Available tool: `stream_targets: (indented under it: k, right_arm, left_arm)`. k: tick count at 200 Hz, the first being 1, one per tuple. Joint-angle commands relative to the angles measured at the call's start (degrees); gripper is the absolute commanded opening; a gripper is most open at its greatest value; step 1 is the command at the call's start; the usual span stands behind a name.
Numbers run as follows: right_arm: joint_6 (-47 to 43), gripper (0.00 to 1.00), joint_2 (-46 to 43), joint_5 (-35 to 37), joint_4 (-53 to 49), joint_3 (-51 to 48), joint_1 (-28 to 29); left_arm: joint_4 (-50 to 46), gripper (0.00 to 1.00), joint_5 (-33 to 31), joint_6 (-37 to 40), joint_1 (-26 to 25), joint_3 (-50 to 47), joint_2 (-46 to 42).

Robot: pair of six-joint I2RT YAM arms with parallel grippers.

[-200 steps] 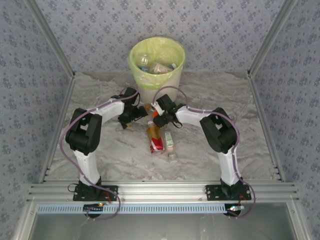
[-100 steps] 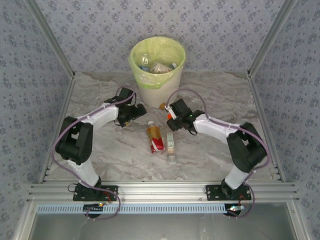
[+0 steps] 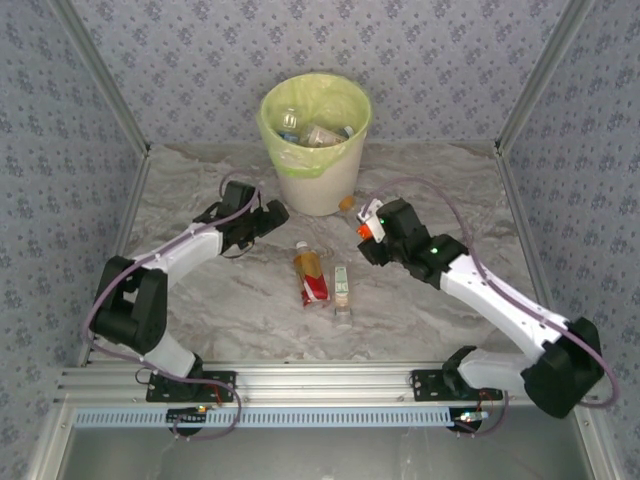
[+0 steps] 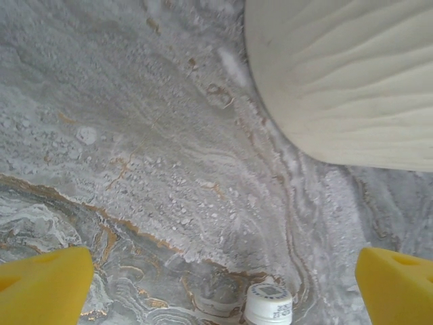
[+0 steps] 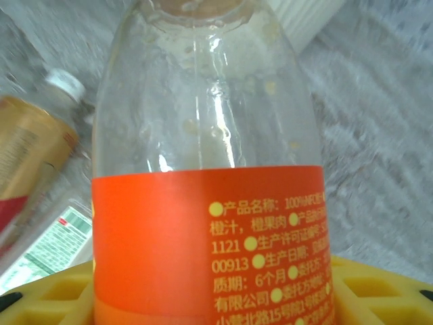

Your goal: Put the plastic bottles in the bin

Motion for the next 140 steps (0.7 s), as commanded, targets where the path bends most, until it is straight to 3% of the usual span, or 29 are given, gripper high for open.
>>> stream_targets:
  k: [1,36,87,118,140]
  right_arm:
    - [-2.69,0.36,-2.94,-3.12,4.66,3.84,-0.93]
    - [-2.19,0.36,0.23,-12.16,14.32,11.29,-3.58]
    - [-0.44,0.37,16.13,-20.97,16.62,32.56,-5.37]
    - [3.52,0.38,27.51,-18.34,19.12,45.09,-5.89]
    - [6.91,0.41,36.96,-13.65,14.95,57.69,-6.49]
  left_arm:
    - [5.7,0.99,-1.65,1.37,0.11,-2.68,-4.44]
    - [5.53,1.0,-4.09,1.23,0.13,-4.94,-8.26]
    - [6.57,0.99,-1.33,-0.84,-0.74,-7.38,-13.41]
    - [6.62,1.0,-2.15,-0.29,-1.12,-8.74,-16.41]
    - [5.6,0.99,-3.25,-0.01,-1.12,-9.34,-17.9]
